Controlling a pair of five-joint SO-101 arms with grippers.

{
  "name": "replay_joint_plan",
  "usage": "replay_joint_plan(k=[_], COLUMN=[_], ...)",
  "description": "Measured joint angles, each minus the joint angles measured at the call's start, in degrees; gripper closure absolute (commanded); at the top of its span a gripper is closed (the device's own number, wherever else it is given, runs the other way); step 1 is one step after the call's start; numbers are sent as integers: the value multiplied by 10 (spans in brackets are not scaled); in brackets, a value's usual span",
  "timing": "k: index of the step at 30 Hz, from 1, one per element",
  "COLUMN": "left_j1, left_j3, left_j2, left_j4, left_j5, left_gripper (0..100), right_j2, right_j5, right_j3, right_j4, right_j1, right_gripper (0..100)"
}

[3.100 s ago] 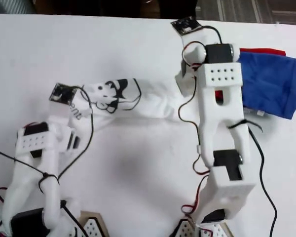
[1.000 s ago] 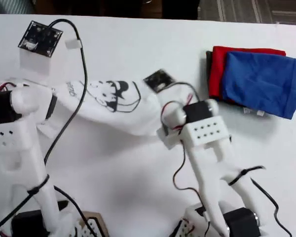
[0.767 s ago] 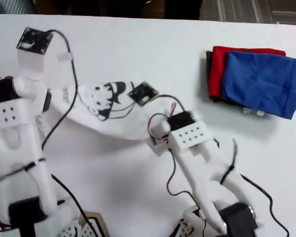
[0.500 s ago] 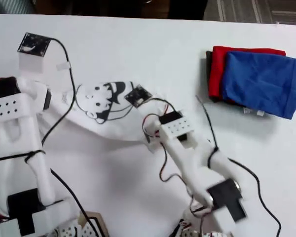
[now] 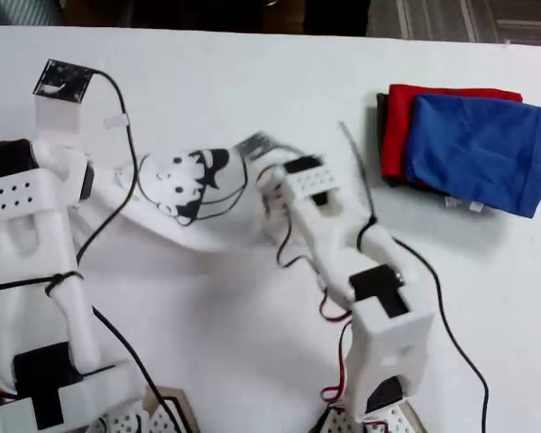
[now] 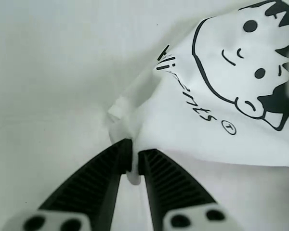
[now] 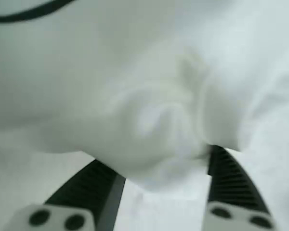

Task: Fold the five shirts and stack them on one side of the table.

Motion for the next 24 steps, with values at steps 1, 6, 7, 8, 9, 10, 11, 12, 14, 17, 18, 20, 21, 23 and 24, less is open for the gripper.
replay_joint_plan(k=[1, 6, 7, 8, 9, 10, 11, 12, 14, 17, 18, 20, 21, 23, 24], left_j1=[0, 0, 0, 0, 0, 0, 0, -1, -1, 0, 0, -6, -11, -21, -23], left_j3=[0, 0, 0, -4, -15, -28, -46, -65, -109, -178, -198, -222, -228, -229, -229], left_j2=[0, 0, 0, 0, 0, 0, 0, 0, 0, 0, 0, -3, -6, -21, -33], left_j4=[1, 8, 13, 20, 33, 48, 66, 84, 128, 195, 212, 229, 232, 235, 235], left_j5=[0, 0, 0, 0, 0, 0, 0, 0, 1, 1, 1, 1, 1, 1, 1], left_gripper=[974, 974, 974, 974, 974, 974, 974, 974, 974, 974, 974, 974, 974, 974, 974], right_j2=[1, -31, -50, -73, -98, -123, -150, -177, -229, -301, -324, -369, -393, -443, -467], right_j5=[0, 1, 1, 1, 1, 2, 2, 2, 4, 28, 34, 42, 43, 45, 45], right_j3=[-12, -52, -55, -57, -58, -58, -58, -58, -58, -58, -58, -58, -58, -58, -58], right_j4=[6, 55, 66, 76, 87, 98, 111, 124, 156, 208, 226, 260, 274, 297, 307], right_j1=[5, 12, 13, 14, 15, 15, 15, 15, 15, 15, 15, 15, 15, 15, 15], right_gripper=[971, 978, 978, 978, 978, 978, 978, 978, 978, 978, 978, 978, 978, 978, 978])
